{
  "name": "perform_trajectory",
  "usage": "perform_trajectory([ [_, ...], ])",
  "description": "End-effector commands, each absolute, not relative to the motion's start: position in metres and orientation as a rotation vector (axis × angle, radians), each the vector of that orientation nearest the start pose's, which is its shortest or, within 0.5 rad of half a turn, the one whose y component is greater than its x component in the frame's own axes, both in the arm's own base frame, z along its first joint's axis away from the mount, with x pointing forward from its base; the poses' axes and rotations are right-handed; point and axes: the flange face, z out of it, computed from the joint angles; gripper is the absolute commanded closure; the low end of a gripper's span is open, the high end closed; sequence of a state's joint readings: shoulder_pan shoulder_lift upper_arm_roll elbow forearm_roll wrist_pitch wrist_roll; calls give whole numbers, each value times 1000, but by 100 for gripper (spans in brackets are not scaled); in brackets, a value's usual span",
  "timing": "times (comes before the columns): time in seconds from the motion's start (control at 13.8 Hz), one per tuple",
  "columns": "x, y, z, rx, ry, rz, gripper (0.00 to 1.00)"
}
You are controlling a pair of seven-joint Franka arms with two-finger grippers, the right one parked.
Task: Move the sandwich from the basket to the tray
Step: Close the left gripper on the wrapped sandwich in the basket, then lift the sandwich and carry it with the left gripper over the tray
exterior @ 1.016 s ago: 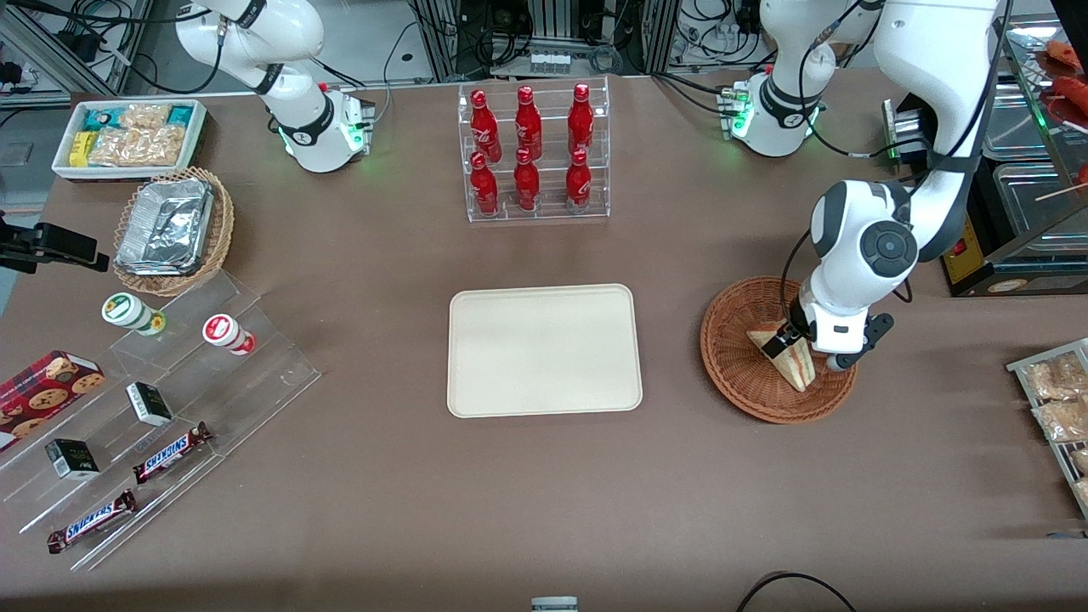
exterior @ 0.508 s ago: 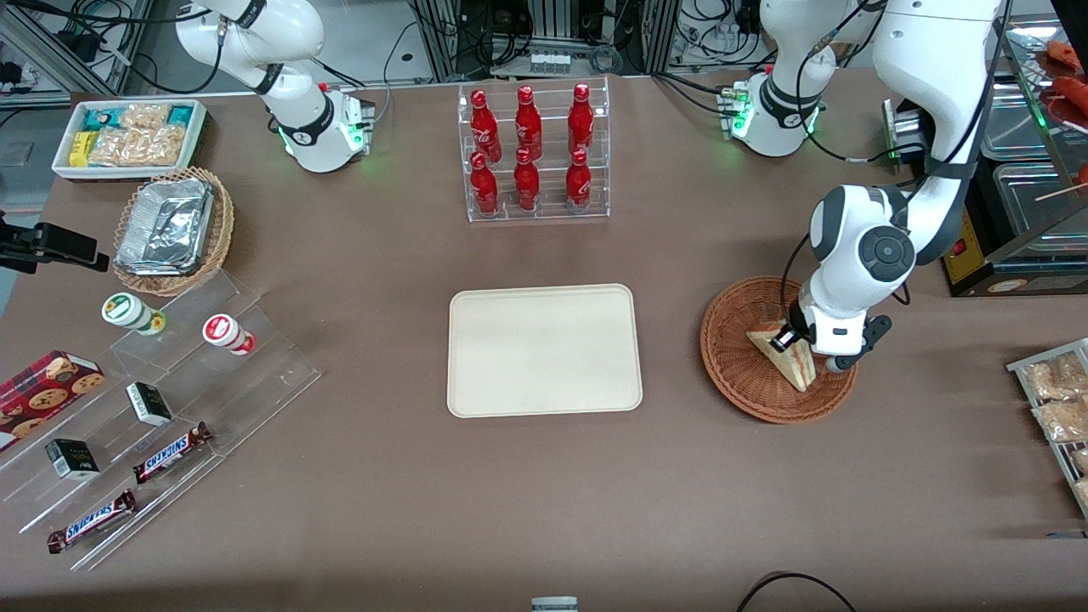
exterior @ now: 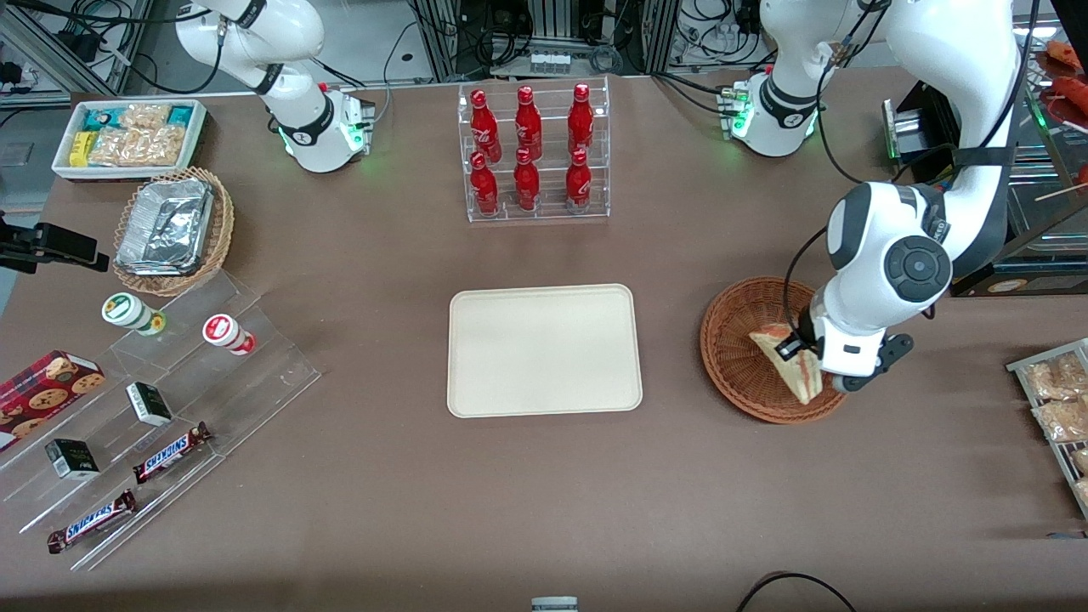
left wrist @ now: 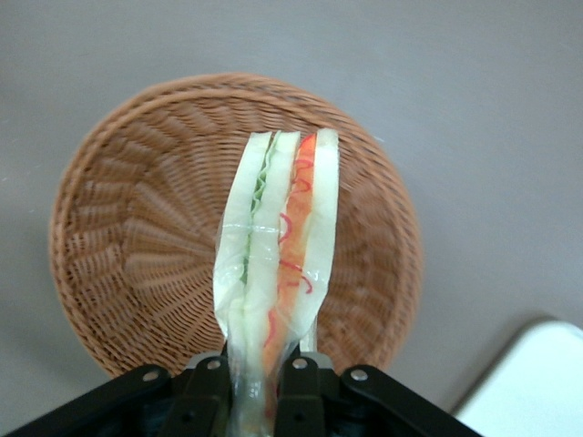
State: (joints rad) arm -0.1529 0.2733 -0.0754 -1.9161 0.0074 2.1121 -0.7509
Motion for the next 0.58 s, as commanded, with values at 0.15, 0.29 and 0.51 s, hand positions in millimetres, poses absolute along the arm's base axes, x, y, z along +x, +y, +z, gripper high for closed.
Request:
perform_trajectory([
  [0.15,596,-204,327,-3164,-350,204,100],
  [0.29,595,-272,322,-3202,-257,221,100],
  [0.51,585,-365,302,-3191,-343,234,100],
])
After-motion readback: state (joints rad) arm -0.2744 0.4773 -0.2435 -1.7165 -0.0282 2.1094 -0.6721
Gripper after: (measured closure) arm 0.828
